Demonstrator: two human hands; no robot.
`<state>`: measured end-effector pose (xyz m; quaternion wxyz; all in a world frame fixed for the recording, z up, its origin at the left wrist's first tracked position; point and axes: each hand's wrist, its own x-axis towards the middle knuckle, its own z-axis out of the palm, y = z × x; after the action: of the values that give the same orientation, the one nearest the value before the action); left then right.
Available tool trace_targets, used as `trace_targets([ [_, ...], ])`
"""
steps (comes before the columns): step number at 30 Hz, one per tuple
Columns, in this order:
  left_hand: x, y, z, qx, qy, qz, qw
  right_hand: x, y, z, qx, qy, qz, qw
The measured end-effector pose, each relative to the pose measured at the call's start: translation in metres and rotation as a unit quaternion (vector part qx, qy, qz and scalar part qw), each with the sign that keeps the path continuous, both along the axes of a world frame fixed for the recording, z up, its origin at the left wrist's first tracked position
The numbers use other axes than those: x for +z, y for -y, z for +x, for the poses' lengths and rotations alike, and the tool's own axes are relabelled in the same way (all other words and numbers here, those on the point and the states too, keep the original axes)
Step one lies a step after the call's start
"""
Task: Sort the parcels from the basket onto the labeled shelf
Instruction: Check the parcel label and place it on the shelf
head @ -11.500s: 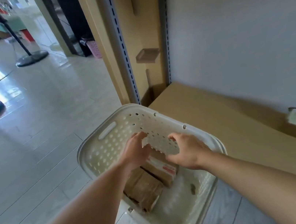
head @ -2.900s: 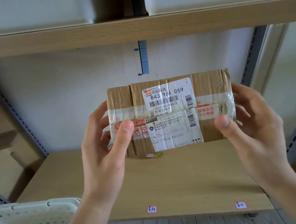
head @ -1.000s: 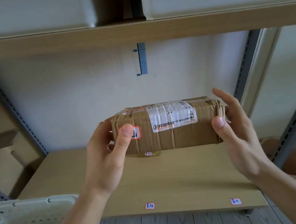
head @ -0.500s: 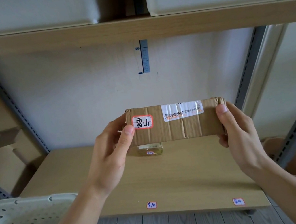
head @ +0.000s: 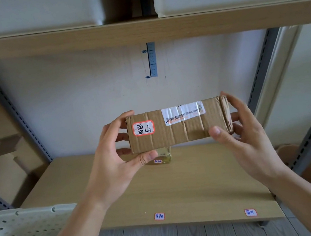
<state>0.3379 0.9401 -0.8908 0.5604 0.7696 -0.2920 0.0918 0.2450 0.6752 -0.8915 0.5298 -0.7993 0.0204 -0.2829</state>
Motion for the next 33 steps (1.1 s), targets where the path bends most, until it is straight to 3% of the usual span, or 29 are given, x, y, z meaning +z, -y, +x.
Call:
trace_targets([
  [19,0.001,0.0,-0.004,-0.003,0.017,0.001,1.0,0.0,0.004,-0.003,0.007,-0.012,-0.02,1.0],
  [27,0.0,0.001,-0.005,-0.011,0.002,0.002,1.0,0.0,0.004,-0.002,0.019,0.024,-0.006,1.0],
  [30,0.002,0.005,-0.008,-0.04,-0.045,-0.074,0.995,0.002,0.001,-0.003,0.047,0.064,0.024,0.997],
  [33,0.008,0.012,-0.012,-0.001,-0.086,-0.175,0.981,0.003,-0.002,-0.003,0.065,0.1,0.055,0.991],
])
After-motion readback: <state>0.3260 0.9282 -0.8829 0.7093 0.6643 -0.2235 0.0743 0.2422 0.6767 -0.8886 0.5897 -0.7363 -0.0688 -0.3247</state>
